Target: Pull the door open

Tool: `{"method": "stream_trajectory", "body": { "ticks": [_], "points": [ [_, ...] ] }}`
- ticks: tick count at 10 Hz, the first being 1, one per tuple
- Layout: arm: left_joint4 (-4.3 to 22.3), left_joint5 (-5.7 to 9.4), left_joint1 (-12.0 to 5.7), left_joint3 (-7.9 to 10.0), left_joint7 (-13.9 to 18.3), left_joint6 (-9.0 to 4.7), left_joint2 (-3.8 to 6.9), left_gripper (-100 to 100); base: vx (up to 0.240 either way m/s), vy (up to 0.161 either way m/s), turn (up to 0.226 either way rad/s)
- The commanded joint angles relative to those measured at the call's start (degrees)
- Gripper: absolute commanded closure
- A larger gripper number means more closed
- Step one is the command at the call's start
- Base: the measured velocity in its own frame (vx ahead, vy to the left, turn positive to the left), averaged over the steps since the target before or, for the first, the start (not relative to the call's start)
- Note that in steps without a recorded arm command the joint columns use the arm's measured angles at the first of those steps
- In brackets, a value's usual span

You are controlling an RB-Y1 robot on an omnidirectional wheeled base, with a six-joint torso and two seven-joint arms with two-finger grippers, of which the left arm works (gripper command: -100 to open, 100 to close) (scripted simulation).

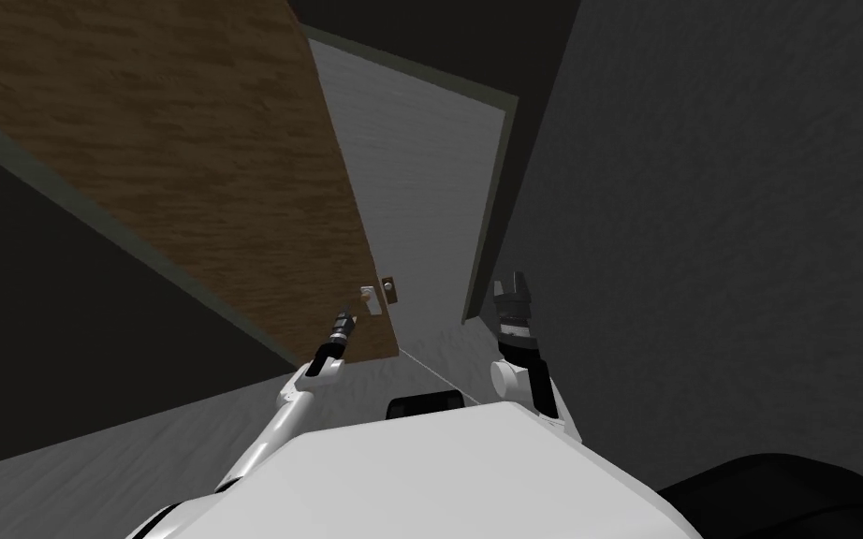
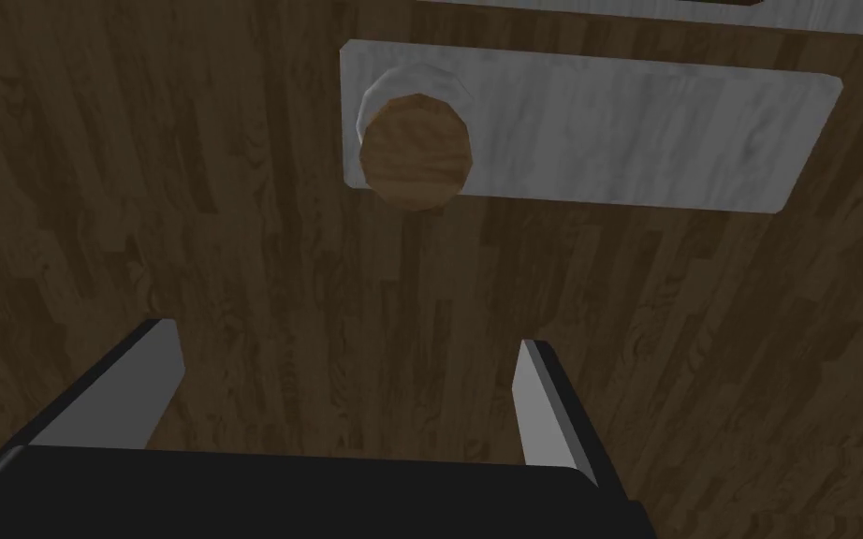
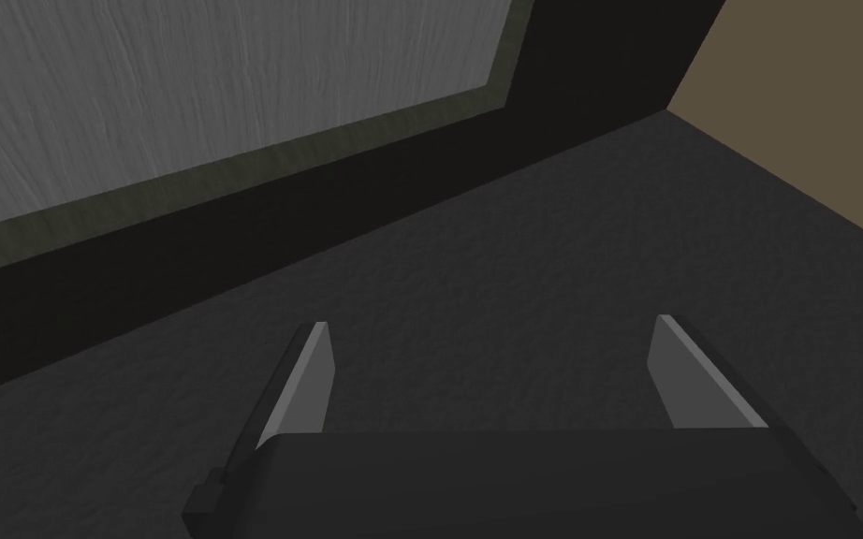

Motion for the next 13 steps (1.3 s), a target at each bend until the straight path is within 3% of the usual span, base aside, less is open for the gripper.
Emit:
{"method": "stream_trajectory", "body": {
  "ticks": [1, 3, 6, 7, 8, 13],
  "points": [
    [0.45, 0.07, 0.41, 0.72, -0.27, -0.11, 0.23, -100, 0.139, 0.139, 0.063],
    [1.08, 0.08, 0.16, 1.25, -0.61, -0.32, 0.10, -100, 0.182, 0.100, -0.014],
    [0.85, -0.14, -1.25, 0.54, -0.83, -0.60, -0.86, -100, 0.213, -0.086, -0.112],
    [-0.03, -0.11, -0.53, 0.82, -0.92, -0.05, -0.81, -100, 0.075, -0.065, -0.019],
    [-0.03, -0.11, -0.53, 0.82, -0.92, -0.05, -0.81, 100, -0.002, 0.007, 0.022],
    [-0.03, -0.11, -0.53, 0.82, -0.92, -0.05, -0.81, 100, -0.016, 0.010, -0.009]
  ]
}}
